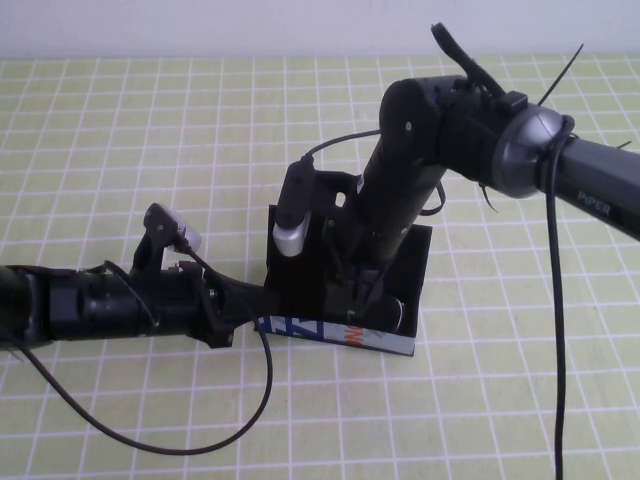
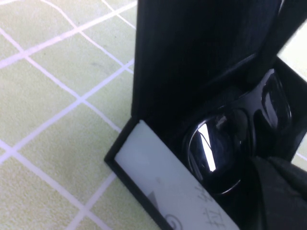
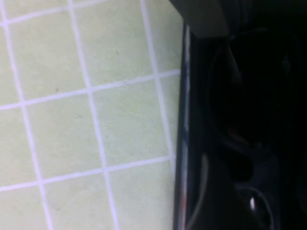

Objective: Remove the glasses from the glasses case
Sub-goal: Pick up the glasses from the glasses case

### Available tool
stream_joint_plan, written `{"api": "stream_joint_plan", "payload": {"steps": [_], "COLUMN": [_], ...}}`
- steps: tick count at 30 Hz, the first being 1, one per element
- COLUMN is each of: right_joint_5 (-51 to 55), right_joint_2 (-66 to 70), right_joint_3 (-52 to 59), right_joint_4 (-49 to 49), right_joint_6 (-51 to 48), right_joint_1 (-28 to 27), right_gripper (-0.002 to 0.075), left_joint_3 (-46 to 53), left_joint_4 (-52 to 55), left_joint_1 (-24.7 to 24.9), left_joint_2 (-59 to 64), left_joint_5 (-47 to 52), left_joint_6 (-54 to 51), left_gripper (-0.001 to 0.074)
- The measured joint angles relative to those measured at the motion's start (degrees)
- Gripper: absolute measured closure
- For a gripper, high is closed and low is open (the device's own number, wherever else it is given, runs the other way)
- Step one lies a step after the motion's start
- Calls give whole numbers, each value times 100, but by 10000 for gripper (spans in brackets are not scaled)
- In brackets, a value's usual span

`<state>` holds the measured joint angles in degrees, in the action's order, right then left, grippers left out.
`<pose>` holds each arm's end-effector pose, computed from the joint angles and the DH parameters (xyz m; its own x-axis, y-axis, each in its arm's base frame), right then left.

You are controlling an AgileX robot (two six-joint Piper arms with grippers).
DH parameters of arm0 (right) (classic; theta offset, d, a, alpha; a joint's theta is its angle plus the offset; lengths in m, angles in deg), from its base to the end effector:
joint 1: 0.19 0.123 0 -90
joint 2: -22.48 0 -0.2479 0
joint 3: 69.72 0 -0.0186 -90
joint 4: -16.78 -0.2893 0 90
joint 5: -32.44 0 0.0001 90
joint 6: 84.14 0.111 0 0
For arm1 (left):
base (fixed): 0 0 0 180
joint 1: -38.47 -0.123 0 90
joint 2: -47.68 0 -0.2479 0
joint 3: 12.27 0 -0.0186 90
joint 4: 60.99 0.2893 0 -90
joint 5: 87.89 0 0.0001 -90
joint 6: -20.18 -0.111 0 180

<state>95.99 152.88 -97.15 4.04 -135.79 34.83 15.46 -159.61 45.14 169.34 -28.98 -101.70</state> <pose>0.3749 0.2894 0.1594 -0.1207 -0.9442 -0.3065 -0.9893 0.1398 -0.0411 0.3217 -0.1323 0.0525 -0.5074 0.2027 -0.8376 0.8175 0.4206 -0.3934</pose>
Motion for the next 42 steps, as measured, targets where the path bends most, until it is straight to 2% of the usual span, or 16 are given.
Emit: {"api": "stream_joint_plan", "payload": {"steps": [5,15,18,22,25,31,39,42], "right_joint_5": [-128,-179,-230,-264,-197,-64,455,415], "right_joint_2": [106,283,308,333,271,-179,-1424,-1817], "right_joint_3": [0,-14,-14,-14,-38,-60,-95,150], "right_joint_4": [108,128,193,322,362,602,692,692], "right_joint_6": [0,0,0,64,315,870,2226,2874], "right_joint_1": [0,0,0,0,5,14,-17,-223], "right_gripper": [363,363,428,628,688,713,713,713], "left_joint_3": [0,0,0,0,0,0,0,0], "left_joint_4": [0,0,0,0,0,59,364,540], "left_joint_1": [0,0,0,0,0,0,0,0], "left_joint_2": [0,0,0,0,0,-445,-1669,-2060], "left_joint_5": [0,0,0,0,0,-137,-328,-532], "left_joint_6": [0,0,0,0,0,269,1148,1474], "left_gripper": [739,739,739,739,739,739,739,739]}}
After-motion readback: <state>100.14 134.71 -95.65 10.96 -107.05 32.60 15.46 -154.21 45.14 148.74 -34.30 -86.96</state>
